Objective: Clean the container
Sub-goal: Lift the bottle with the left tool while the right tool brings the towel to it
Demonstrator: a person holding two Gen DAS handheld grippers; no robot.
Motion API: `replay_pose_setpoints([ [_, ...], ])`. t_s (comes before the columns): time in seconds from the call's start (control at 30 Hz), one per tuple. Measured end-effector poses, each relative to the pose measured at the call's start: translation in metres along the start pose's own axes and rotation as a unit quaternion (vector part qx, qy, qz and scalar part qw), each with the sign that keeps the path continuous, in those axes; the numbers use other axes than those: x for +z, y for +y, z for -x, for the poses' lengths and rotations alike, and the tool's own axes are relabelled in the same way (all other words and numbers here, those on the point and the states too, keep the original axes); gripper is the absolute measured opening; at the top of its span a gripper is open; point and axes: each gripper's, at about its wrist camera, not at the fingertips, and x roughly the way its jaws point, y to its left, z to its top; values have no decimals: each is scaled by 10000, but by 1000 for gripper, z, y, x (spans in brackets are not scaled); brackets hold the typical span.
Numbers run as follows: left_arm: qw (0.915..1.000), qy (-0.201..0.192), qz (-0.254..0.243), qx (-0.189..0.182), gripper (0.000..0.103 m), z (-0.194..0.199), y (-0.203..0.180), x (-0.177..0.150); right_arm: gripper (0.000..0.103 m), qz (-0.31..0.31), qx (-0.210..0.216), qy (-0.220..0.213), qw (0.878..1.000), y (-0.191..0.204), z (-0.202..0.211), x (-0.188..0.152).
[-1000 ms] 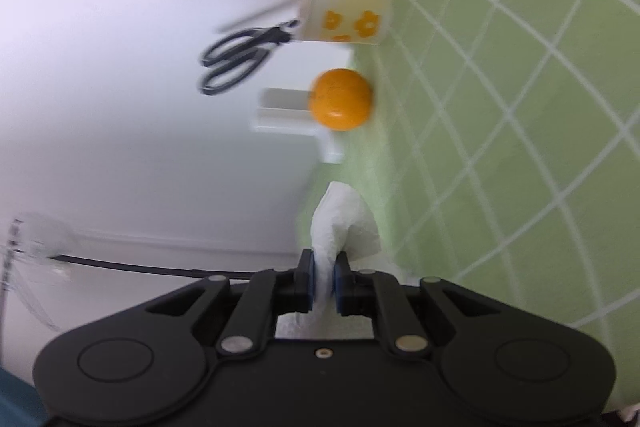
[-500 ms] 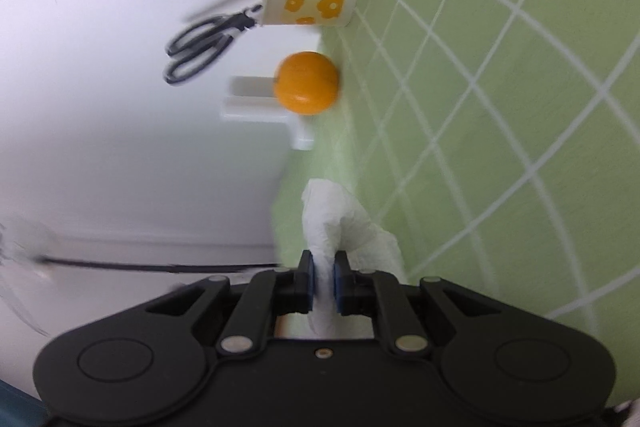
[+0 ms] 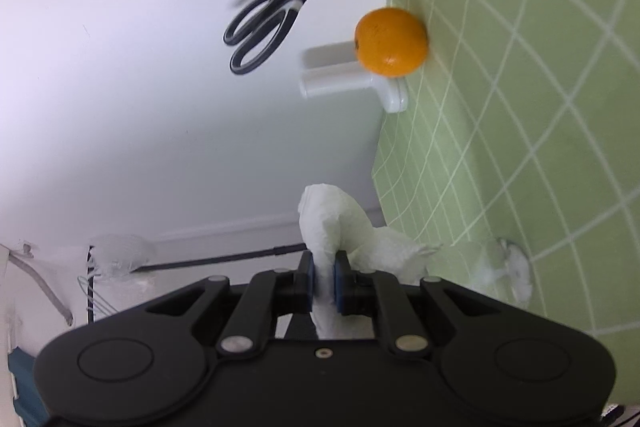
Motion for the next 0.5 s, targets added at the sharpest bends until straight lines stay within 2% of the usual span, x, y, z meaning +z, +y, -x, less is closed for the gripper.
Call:
replay_pose_setpoints([
  [0.1,10000,4,-3,-7,31,0,0,0,10,-50,-5,133,9999,-2,-7,6],
  [0.2,10000,6,-17,8,31,-1,-2,0,10,112,-205,75,9997,-2,-7,9],
  [0.37,10000,14,36,1,31,0,-1,2,11,567,-940,-198,9938,-2,-5,11],
  [0.5,10000,-1,20,17,31,0,-2,2,11,838,-1559,-347,9836,-9,2,8],
])
